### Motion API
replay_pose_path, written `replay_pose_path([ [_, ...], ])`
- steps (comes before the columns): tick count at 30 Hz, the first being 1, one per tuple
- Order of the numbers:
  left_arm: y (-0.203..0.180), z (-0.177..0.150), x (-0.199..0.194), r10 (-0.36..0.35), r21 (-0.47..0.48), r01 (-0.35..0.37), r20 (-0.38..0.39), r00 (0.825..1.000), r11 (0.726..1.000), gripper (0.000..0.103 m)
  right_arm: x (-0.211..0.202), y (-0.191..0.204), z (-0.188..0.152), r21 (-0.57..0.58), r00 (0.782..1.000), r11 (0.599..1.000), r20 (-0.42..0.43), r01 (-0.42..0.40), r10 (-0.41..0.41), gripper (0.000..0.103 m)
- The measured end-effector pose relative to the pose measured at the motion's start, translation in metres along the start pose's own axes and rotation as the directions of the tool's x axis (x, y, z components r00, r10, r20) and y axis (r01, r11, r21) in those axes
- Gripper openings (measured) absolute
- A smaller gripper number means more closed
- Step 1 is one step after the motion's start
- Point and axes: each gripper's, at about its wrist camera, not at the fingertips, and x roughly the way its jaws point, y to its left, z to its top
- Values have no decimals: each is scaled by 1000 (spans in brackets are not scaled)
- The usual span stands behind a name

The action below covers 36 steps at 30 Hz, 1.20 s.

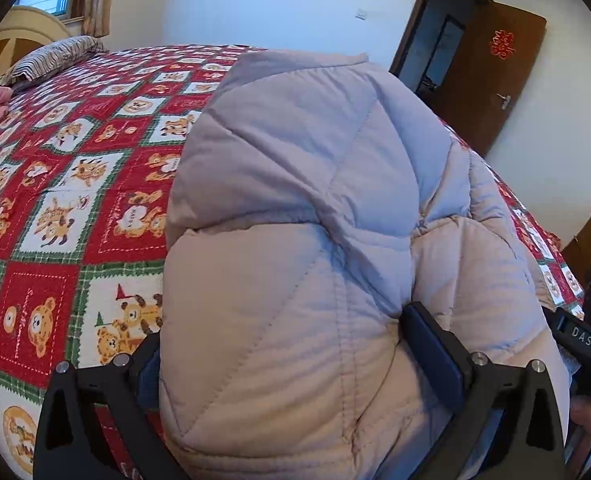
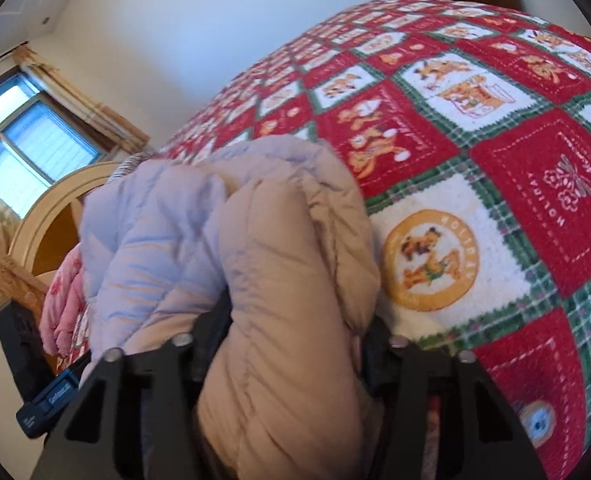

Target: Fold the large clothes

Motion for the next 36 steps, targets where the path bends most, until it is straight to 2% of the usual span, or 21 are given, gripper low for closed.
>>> replay_pose_path([
  [4, 1, 3, 3, -42, -24, 42, -11, 999, 999, 101, 9, -6, 4, 37, 997, 998, -53, -56, 58, 50],
  [7, -2, 1, -4, -49, -3, 49, 9, 999, 999, 91, 12, -6, 7, 39, 996, 998, -64, -59, 61, 50],
  [9, -11, -2, -17, -19, 46, 17, 48, 999, 999, 74, 7, -1, 3, 16, 998, 998, -41, -55, 56, 42],
  [10, -15, -4, -22, 1, 71, -6, 66, 998, 997, 71, 5, 1, 2, 11, 998, 998, -31, -62, 62, 36],
  [12, -32, -8, -35, 55, 140, -71, 112, 992, 988, 60, -3, 9, -2, -24, 999, 999, 4, -31, 32, 32],
  [14, -43, -11, -42, 79, 185, -105, 141, 987, 977, 57, -8, 24, -6, -65, 999, 998, 33, 16, -14, 29],
  [17, -50, -10, -43, 95, 212, -127, 153, 984, 969, 57, -6, 38, -8, -124, 997, 990, 44, 74, -69, 29],
  [25, -34, -10, -33, 54, 166, -77, 138, 989, 983, 58, -3, 37, -10, -133, 995, 986, 35, 100, -96, 29],
  [31, -22, -6, -24, 25, 98, -35, 99, 995, 995, 70, 6, 20, -2, -68, 999, 997, -10, 39, -39, 34],
  [33, -20, -5, -21, 34, 72, -40, 90, 995, 997, 81, 7, 17, -2, -51, 999, 998, -9, 32, -32, 37],
  [36, -12, -2, -14, 14, 15, -15, 62, 998, 1000, 88, 9, 9, -1, -4, 1000, 1000, -13, -10, 10, 42],
])
